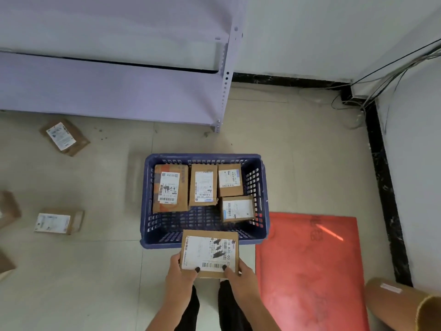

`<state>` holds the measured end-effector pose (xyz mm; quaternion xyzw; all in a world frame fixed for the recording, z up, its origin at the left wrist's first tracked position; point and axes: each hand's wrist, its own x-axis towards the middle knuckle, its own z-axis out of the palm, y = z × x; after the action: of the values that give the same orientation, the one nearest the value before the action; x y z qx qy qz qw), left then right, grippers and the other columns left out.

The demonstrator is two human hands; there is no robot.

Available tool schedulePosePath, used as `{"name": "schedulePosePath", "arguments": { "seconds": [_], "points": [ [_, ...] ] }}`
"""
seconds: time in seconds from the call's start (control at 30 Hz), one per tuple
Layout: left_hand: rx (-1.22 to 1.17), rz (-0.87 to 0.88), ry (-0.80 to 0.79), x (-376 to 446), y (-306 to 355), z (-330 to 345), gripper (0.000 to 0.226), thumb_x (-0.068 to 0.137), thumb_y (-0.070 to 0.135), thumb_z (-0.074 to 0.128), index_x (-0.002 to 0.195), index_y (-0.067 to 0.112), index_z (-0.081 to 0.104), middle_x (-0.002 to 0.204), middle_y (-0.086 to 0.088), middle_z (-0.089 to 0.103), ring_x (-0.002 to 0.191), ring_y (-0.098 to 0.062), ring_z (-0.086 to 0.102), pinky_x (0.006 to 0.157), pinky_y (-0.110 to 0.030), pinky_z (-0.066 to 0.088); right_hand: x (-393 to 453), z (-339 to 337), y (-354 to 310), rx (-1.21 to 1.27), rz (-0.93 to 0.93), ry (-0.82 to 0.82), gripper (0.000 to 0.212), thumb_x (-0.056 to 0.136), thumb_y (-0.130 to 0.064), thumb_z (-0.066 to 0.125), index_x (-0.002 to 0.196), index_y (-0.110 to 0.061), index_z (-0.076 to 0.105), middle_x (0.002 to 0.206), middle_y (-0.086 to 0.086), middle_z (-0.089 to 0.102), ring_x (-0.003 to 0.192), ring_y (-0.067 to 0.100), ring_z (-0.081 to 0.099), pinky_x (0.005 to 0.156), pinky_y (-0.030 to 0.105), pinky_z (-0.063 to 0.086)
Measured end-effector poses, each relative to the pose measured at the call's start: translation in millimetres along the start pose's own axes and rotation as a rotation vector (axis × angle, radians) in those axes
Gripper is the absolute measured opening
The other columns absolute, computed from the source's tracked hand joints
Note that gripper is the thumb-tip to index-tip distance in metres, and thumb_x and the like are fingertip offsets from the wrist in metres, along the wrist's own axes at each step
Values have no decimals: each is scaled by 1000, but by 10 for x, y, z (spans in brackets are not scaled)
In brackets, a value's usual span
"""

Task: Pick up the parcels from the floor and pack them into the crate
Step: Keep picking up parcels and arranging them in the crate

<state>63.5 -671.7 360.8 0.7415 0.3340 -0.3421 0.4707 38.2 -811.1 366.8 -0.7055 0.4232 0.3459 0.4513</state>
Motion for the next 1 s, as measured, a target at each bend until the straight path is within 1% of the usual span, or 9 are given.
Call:
{"name": "schedulePosePath", "arguments": {
  "seconds": [0.2,0.27,0.37,0.47,0.6,0.67,0.77,0.87,1.0],
  "points": [
    [-35,60,36,56,17,199,54,85,8,61,133,13,38,134,-10,53,119,-24,50,93,-30,41,183,-80,131,68,1,-6,34,90,-17,55,125,-18,56,111,-6,67,88,9,58,58,4,39],
    [-55,93,37,104,52,218,58,85,11,62,137,17,36,137,-6,50,125,-23,46,97,-30,40,248,-75,137,106,3,-15,49,89,-17,58,135,-21,44,110,-4,66,88,12,60,60,10,42],
    [-100,132,23,205,102,209,62,83,12,65,137,21,35,137,-4,49,124,-20,47,86,-24,46,324,-52,139,207,-3,-30,78,85,-16,64,147,-28,18,106,0,64,90,20,63,77,32,54],
    [-85,144,-3,319,95,178,63,83,8,65,136,22,36,136,-3,50,124,-18,46,76,-14,44,389,-7,139,277,1,-43,78,85,-13,65,147,-30,20,108,3,64,89,22,61,85,39,51],
    [-52,153,33,464,42,175,60,82,9,66,134,18,37,133,-6,52,114,-14,48,71,-9,42,552,8,83,239,-25,-59,74,86,-17,64,146,-32,24,86,0,63,67,13,54,62,24,45],
    [-28,145,61,581,-9,202,58,81,10,67,130,16,39,130,-7,55,108,-16,53,69,-12,44,693,7,23,181,-67,-54,72,86,-20,63,145,-34,24,86,-5,63,63,8,53,54,18,40],
    [-3,143,89,906,-113,276,49,79,9,69,119,14,42,125,-8,59,104,-21,57,66,-11,40,1032,52,-89,93,-163,-37,72,88,-17,60,148,-28,23,97,-6,63,79,13,58,68,22,47],
    [24,97,97,1356,-240,383,42,79,7,68,110,14,41,122,-11,62,96,-22,57,66,-20,41,1501,189,-123,-31,-226,-32,68,90,-15,55,149,-25,22,112,2,65,97,22,60,84,29,48],
    [150,132,71,1841,-434,504,68,79,5,68,136,9,31,131,-14,57,114,-30,56,81,-30,44,2024,440,2,-152,-208,-30,65,92,-15,54,149,-20,23,134,7,49,120,22,50,101,33,44]
  ]
}}
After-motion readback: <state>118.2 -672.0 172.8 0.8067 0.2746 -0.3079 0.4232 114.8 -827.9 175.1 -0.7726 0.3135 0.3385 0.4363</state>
